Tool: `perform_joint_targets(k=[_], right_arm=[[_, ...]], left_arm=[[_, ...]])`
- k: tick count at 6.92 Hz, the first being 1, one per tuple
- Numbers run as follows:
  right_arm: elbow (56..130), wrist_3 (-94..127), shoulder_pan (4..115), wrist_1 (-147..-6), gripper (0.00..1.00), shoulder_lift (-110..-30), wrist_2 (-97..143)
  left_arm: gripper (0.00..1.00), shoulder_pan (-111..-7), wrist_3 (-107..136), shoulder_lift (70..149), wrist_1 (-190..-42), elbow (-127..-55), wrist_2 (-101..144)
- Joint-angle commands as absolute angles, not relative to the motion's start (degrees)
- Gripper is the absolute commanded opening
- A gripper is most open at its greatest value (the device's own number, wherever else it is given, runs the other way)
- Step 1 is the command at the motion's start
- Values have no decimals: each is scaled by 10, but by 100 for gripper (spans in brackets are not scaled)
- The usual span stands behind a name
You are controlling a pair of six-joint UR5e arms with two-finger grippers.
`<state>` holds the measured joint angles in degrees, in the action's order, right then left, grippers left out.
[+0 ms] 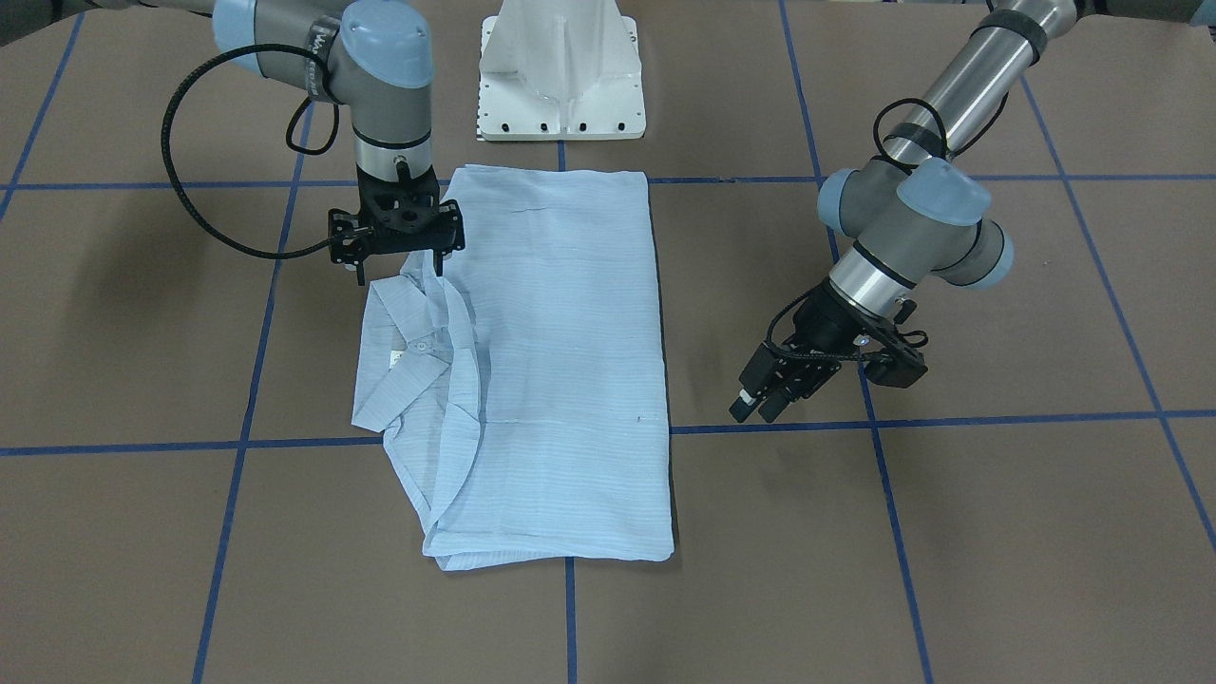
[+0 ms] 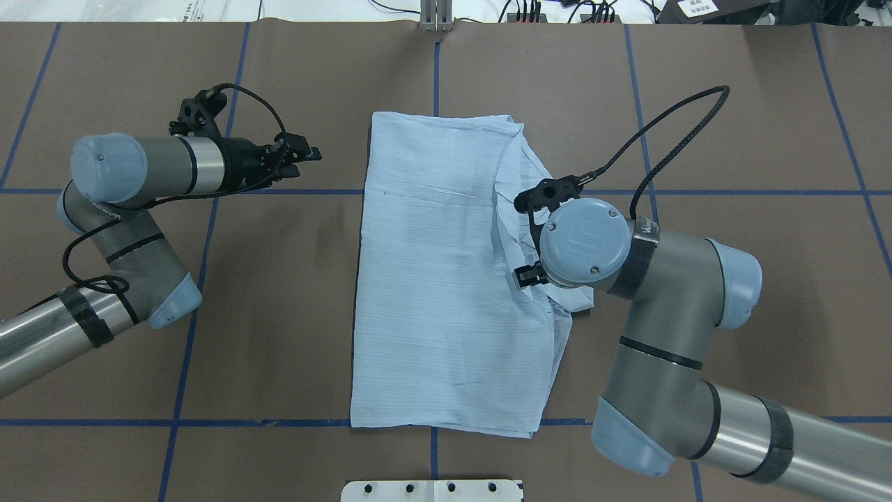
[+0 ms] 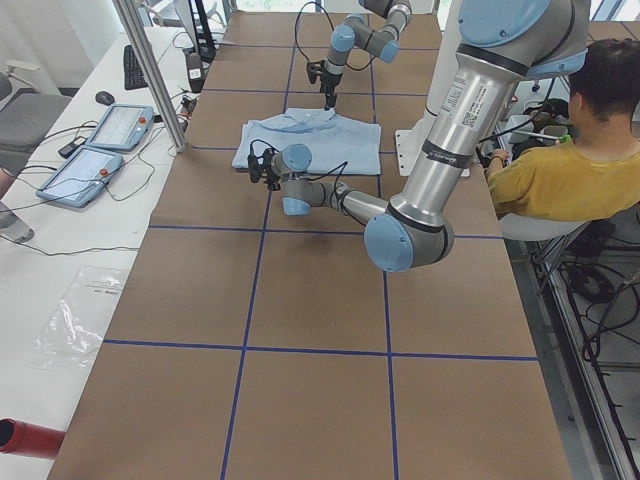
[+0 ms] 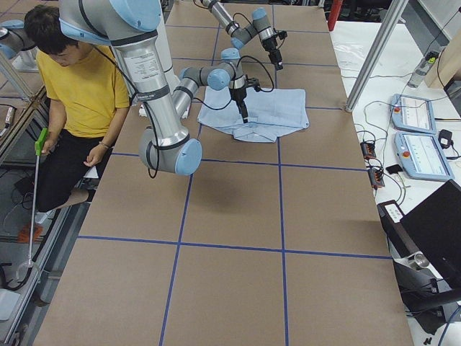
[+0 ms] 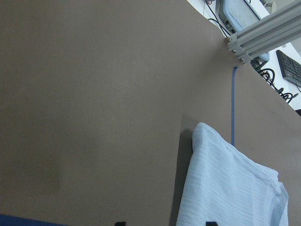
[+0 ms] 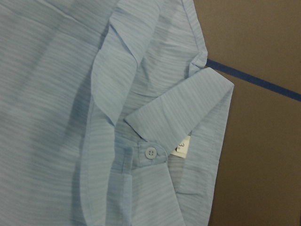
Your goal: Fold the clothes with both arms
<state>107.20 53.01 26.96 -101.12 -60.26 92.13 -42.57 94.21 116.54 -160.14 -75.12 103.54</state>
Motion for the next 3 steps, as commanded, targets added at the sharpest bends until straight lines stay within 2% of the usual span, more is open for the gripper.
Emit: perform_joint_targets(k=[1, 3], right_arm=[[990, 530, 271, -1011, 100, -543, 919], [949, 531, 271, -956, 100, -541, 918]], left_arm=[[65, -423, 942, 1165, -1601, -750, 1035], [65, -421, 943, 1165, -1601, -750, 1035]])
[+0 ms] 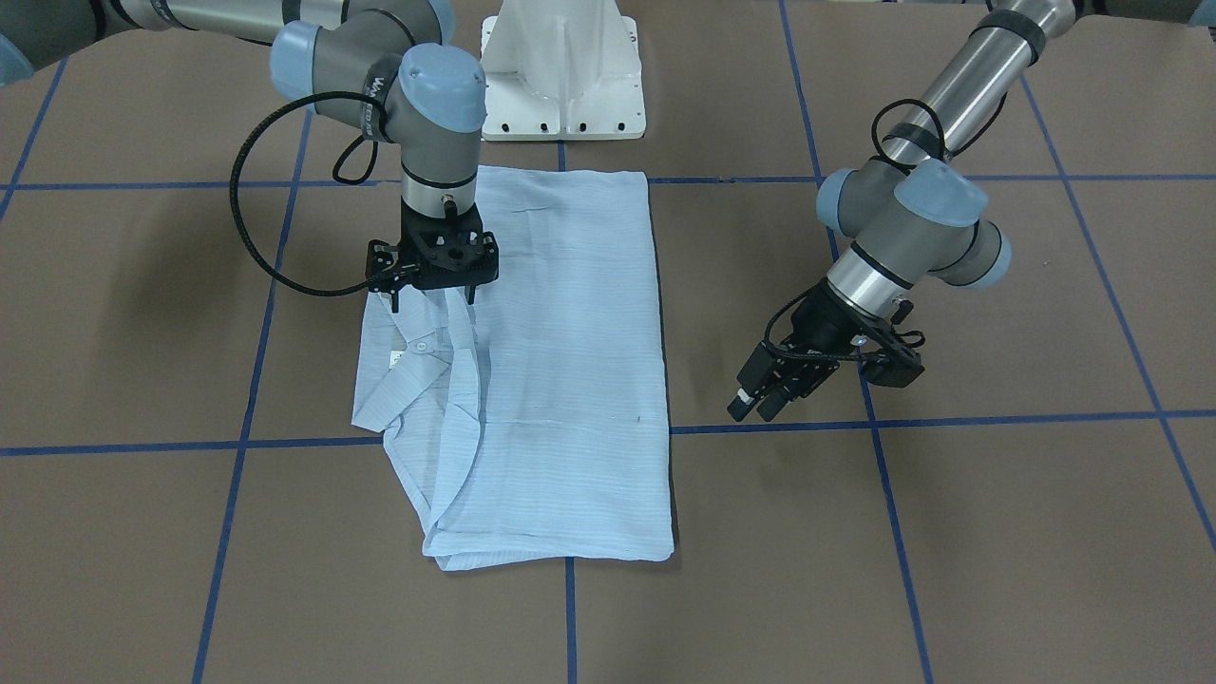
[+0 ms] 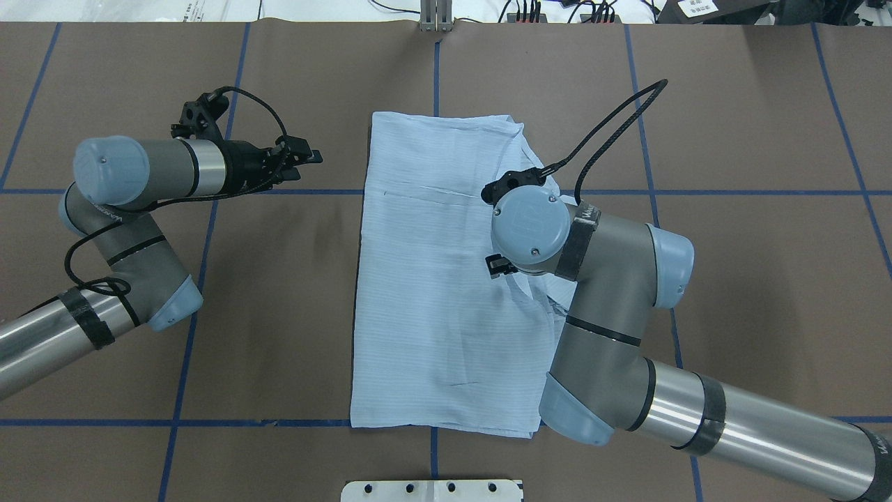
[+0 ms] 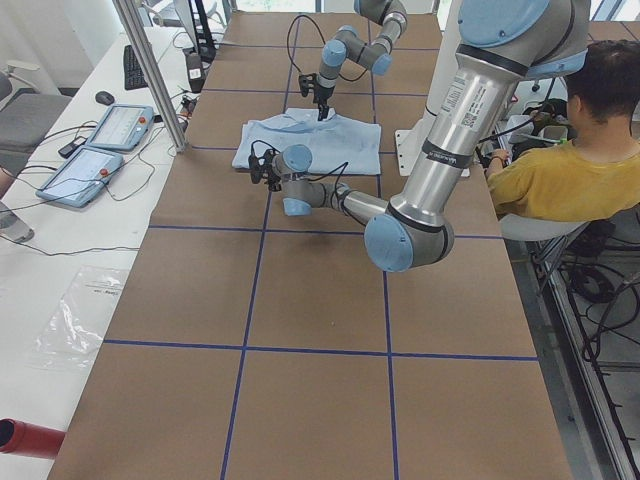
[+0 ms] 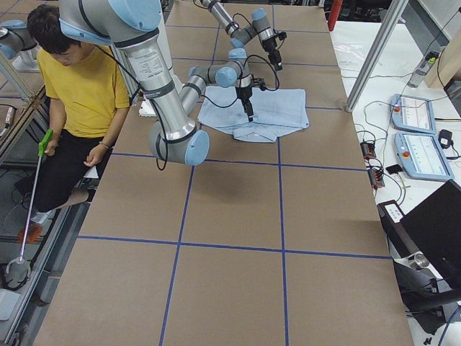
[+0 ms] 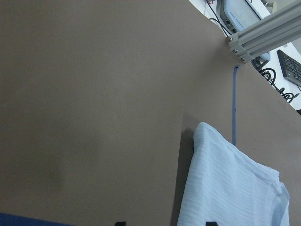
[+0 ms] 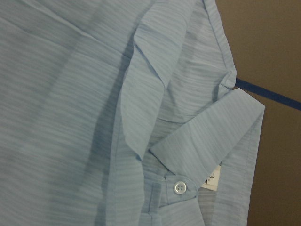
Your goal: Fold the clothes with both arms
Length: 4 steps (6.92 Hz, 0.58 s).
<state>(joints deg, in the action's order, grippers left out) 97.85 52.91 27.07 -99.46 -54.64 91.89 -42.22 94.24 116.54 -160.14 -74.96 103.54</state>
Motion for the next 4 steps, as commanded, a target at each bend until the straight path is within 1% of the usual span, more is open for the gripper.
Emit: perform_joint_targets(k=[1, 4], right_arm=[[940, 531, 271, -947, 100, -541, 919], [938, 528, 268, -951, 100, -548, 918]], left_arm=[[65, -420, 942, 1165, -1601, -750, 1035], [65, -417, 943, 1165, -1601, -751, 1035]])
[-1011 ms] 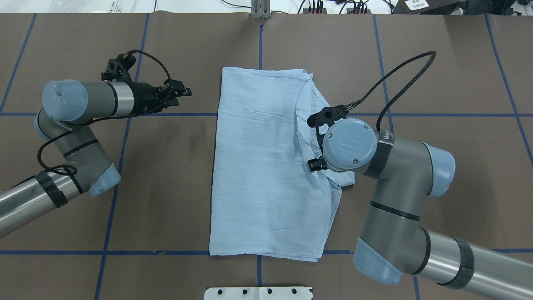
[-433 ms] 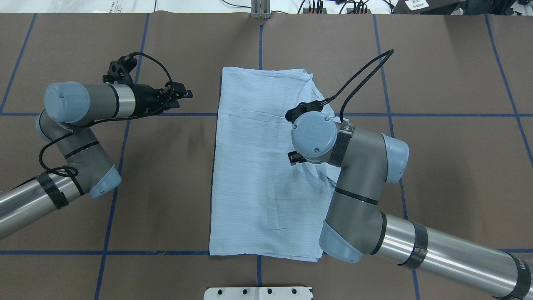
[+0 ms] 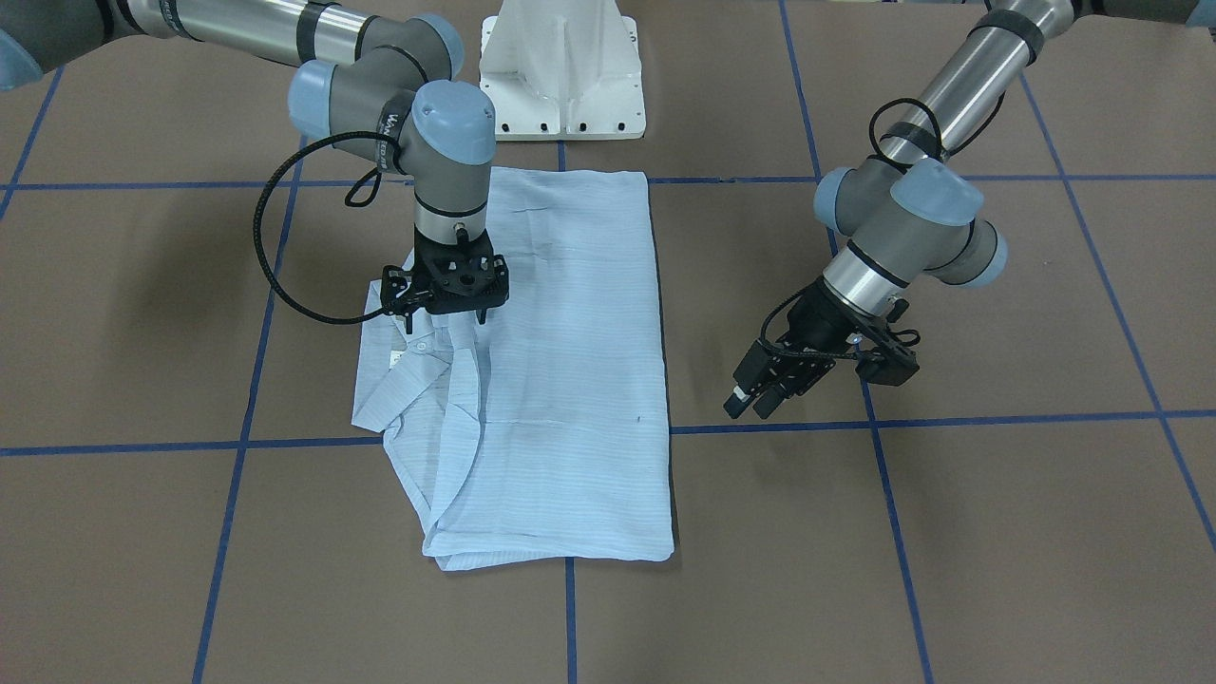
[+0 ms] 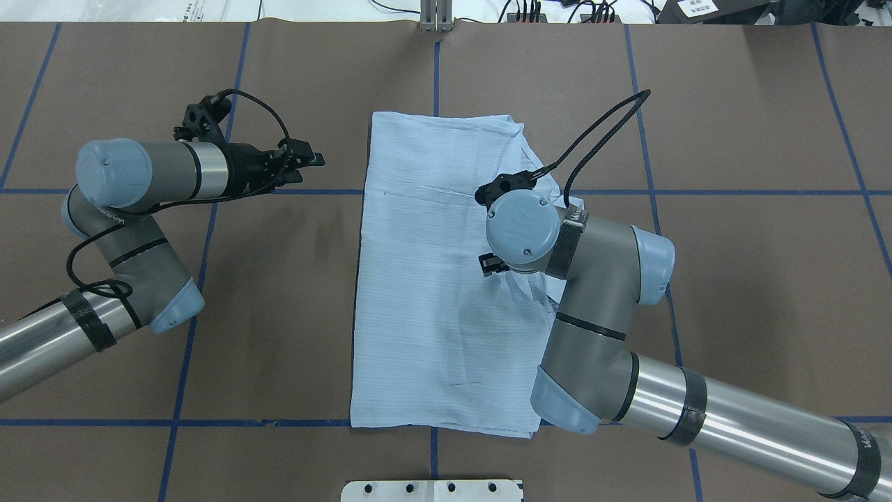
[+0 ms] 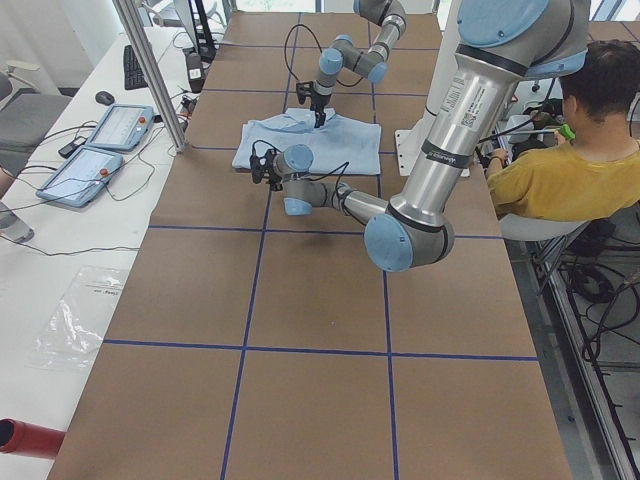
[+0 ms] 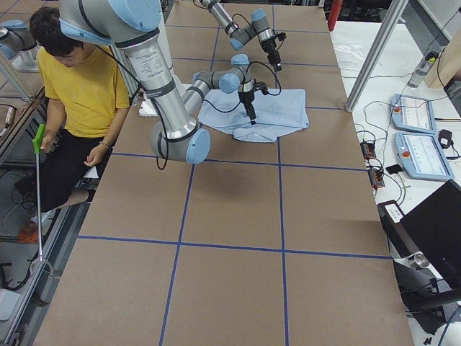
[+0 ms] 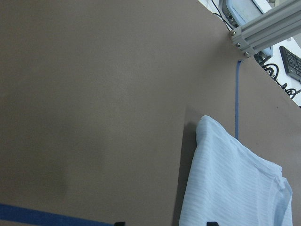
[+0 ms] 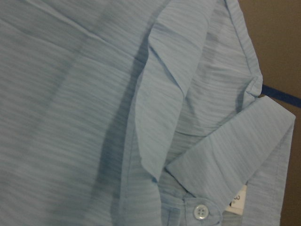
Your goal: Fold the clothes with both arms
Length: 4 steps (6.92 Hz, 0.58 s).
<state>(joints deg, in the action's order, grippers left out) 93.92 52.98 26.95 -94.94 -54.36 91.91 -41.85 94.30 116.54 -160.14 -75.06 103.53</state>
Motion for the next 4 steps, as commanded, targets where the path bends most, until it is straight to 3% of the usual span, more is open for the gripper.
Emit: perform_joint_targets(k=[1, 4], right_arm=[[935, 527, 263, -953, 100, -549, 918], [953, 510, 277, -950, 100, -583, 925]], left_arm=[[65, -417, 943, 1165, -1601, -751, 1035], [65, -417, 943, 1165, -1601, -755, 1035]])
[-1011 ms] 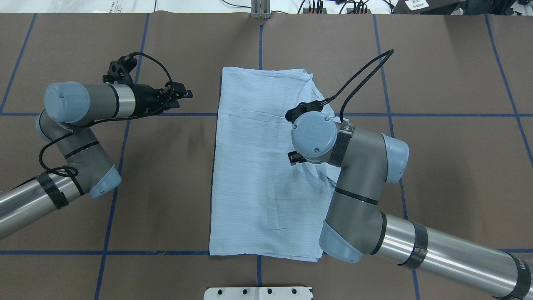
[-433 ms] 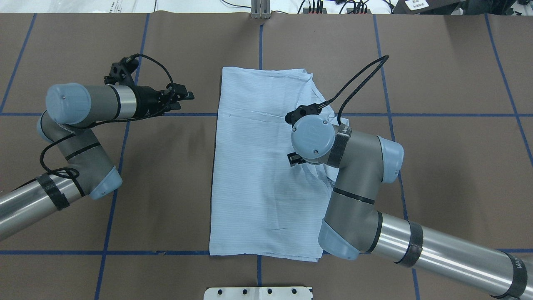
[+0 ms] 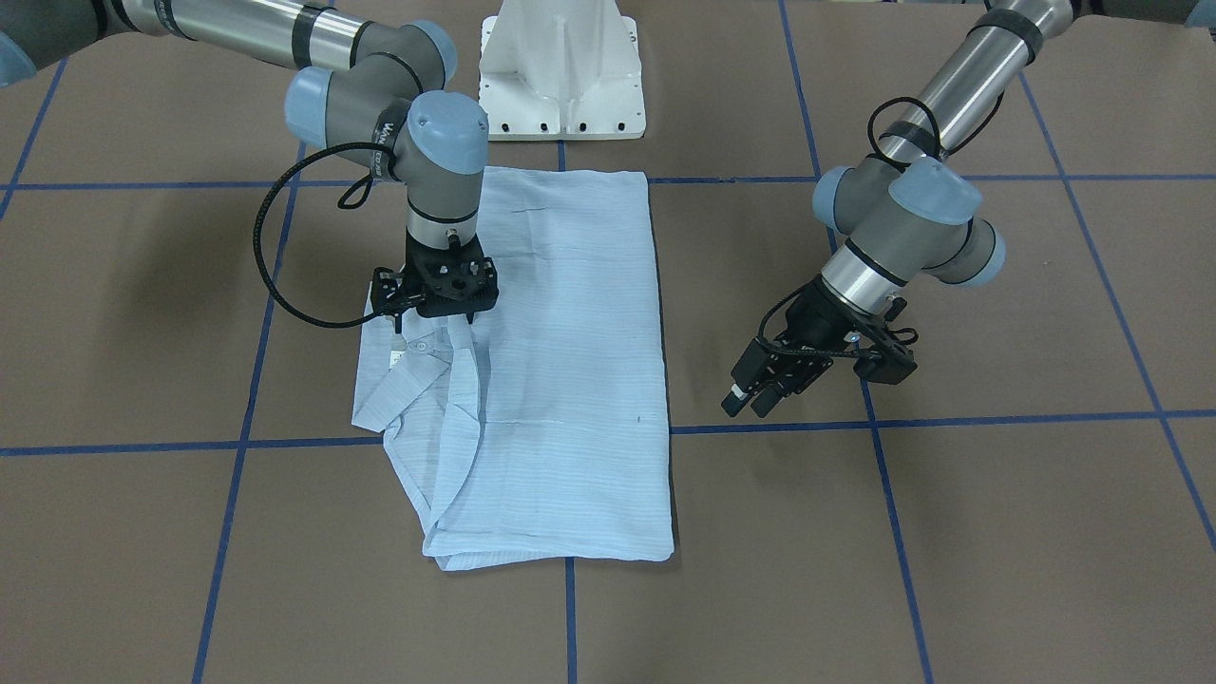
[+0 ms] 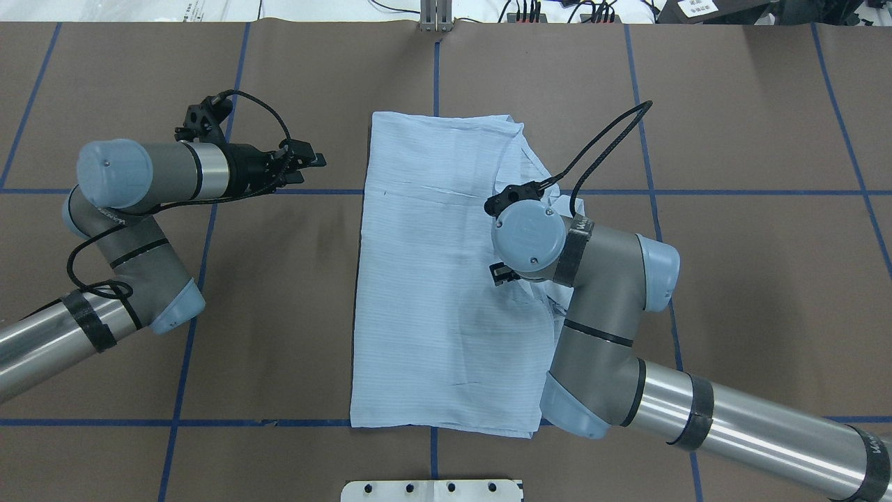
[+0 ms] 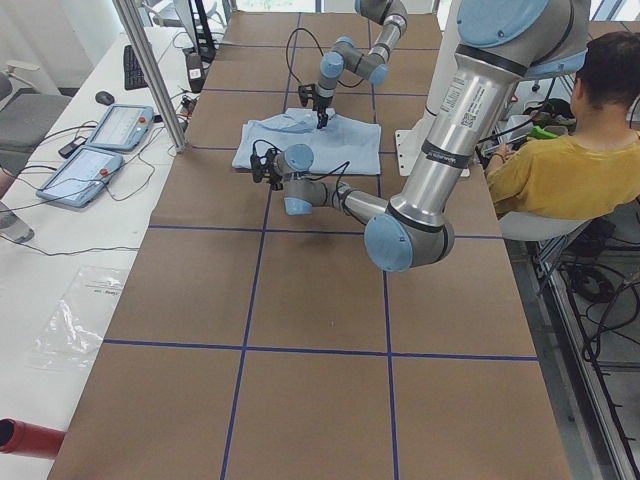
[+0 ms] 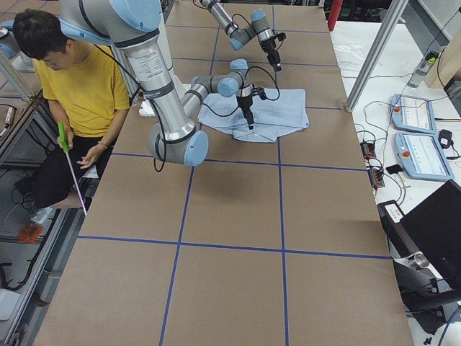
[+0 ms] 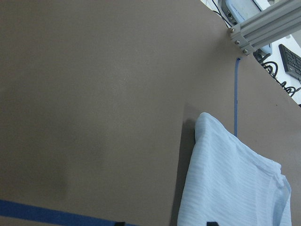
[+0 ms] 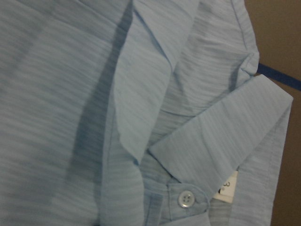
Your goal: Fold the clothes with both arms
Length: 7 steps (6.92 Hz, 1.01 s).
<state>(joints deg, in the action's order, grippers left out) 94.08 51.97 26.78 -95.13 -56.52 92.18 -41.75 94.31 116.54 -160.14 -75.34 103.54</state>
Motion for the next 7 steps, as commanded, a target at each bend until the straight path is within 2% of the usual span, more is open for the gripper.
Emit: perform_joint_targets(k=[1, 3, 4, 6, 7], right_arm=[[994, 480, 290, -951, 100, -619, 926], [1099, 409, 315, -954, 100, -742, 931], [1101, 419, 314, -954, 100, -738, 938], [1106, 562, 288, -952, 100, -713, 942], [1121, 661, 260, -952, 100, -696, 944]], left_arm=[[65, -417, 943, 1165, -1601, -754, 1035], [65, -417, 950, 1165, -1601, -759, 1035], [65, -417, 967, 1166, -1601, -763, 1035], [65, -417, 969, 1165, -1601, -770, 1036], [65, -418, 970, 1150, -1601, -796, 1061]])
